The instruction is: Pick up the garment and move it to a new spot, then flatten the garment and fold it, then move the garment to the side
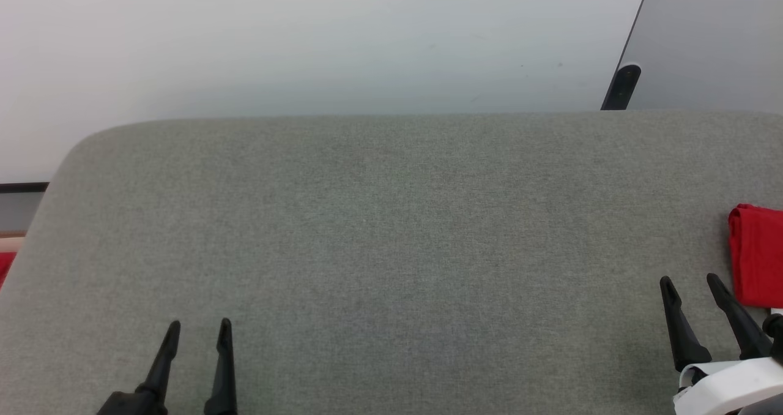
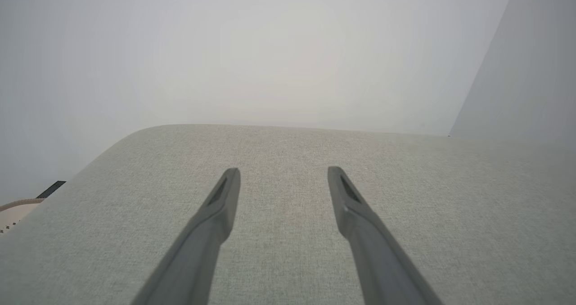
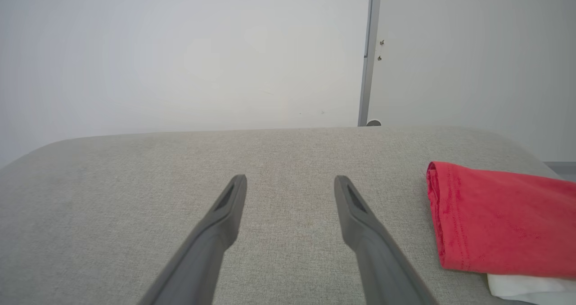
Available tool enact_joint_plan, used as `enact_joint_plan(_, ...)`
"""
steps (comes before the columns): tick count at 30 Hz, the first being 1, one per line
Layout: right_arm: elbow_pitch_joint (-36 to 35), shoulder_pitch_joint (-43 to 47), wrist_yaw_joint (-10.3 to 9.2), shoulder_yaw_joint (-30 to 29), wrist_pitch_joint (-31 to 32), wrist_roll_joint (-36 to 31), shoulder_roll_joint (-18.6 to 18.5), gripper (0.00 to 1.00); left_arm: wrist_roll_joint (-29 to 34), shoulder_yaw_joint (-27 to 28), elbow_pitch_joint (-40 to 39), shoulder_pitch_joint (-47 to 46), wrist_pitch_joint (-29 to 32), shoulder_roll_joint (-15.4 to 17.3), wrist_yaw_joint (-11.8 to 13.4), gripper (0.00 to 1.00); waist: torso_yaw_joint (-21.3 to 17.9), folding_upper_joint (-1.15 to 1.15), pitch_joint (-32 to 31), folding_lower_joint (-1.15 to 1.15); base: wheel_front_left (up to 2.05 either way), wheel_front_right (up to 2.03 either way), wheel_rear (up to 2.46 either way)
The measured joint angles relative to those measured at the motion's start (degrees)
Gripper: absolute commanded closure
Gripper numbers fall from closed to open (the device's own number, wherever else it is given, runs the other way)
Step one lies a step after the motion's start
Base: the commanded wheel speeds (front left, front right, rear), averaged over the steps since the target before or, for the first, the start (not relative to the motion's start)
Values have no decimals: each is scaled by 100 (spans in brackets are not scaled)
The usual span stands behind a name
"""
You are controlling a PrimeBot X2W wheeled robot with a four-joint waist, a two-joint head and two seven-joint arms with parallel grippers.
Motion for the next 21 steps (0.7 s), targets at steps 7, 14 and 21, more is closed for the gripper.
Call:
enact_joint_plan(7, -187, 101, 0, -47, 133, -37, 93, 0, 8, -34, 3, -5, 0, -12, -5, 0, 26, 0, -19, 0, 0, 0, 0)
enact_joint_plan(14, -267, 115, 0, -88, 153, -37, 153, 0, 15, -51, -2, -8, 0, -3, -22, 0, 53, 0, -8, 0, 0, 0, 0)
enact_joint_plan(21, -292, 118, 0, -91, 153, -45, 199, 0, -73, -34, 22, -9, 0, -18, -32, 0, 54, 0, 0, 0, 0, 0, 0)
